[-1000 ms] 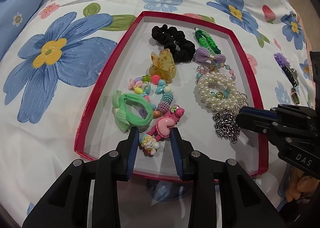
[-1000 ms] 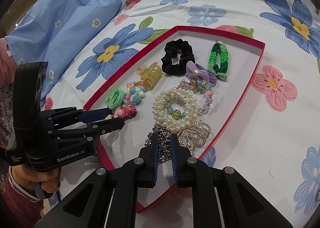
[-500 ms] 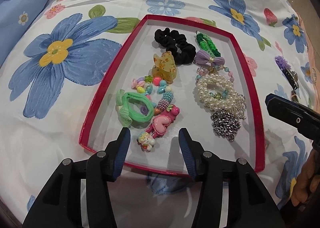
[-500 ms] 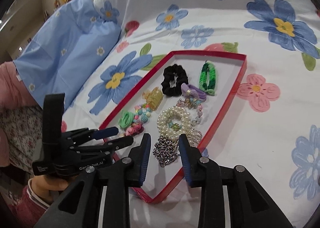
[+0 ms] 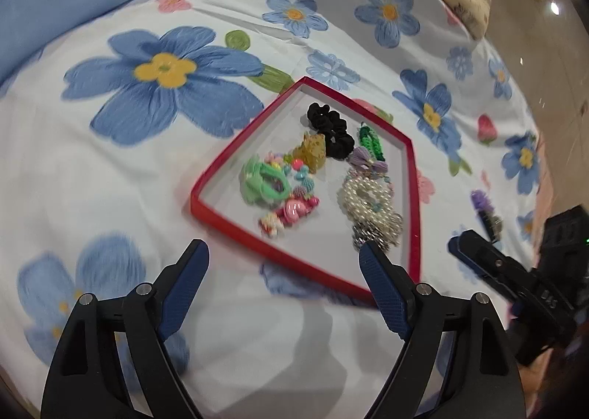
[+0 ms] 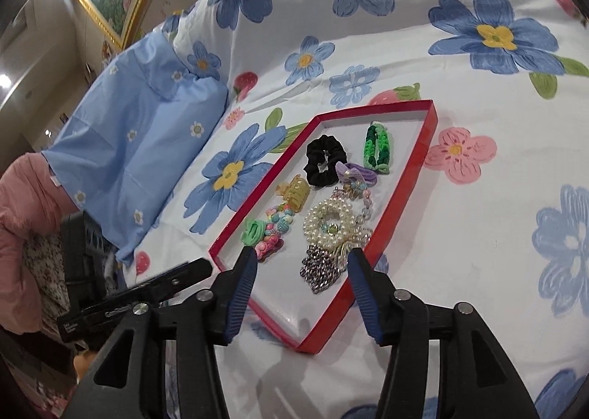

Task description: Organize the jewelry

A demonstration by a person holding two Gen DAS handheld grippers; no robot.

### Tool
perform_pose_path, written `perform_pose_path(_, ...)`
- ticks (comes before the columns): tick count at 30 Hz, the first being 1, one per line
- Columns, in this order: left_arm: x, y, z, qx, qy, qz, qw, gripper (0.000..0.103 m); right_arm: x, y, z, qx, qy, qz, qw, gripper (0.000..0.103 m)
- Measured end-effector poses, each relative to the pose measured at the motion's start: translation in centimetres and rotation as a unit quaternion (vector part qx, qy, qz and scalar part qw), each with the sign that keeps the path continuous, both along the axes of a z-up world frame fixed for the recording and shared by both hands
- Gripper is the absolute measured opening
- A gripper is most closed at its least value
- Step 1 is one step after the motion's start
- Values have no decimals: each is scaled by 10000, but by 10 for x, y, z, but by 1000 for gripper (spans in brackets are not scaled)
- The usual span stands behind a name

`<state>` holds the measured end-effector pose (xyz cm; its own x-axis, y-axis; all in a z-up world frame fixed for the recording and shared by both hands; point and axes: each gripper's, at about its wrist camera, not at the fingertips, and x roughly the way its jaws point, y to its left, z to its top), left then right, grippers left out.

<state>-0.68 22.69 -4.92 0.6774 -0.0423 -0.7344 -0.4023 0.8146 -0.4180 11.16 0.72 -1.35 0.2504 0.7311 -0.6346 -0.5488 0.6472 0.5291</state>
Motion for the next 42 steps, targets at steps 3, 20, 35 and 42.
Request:
perform_pose_path(3,-15,-5,-1,-38,-48,110,9999,84,-6,-7,-2,141,59,-65,9999,62)
perform_pose_path(20,-40,-38,71,1128,-356,-53,9930,101,-42,-23,56,50,-1117,-152,9936,85)
perform_pose_path(35,-61,-57,38,1997,-184,433,9787,103,-86,-28,49,-404,-2195,-271,9744,103)
perform_pose_path(42,-68,-65,33,2191,-201,453,9744,103,-86,-38,26,-433,-1957,-283,9793,103)
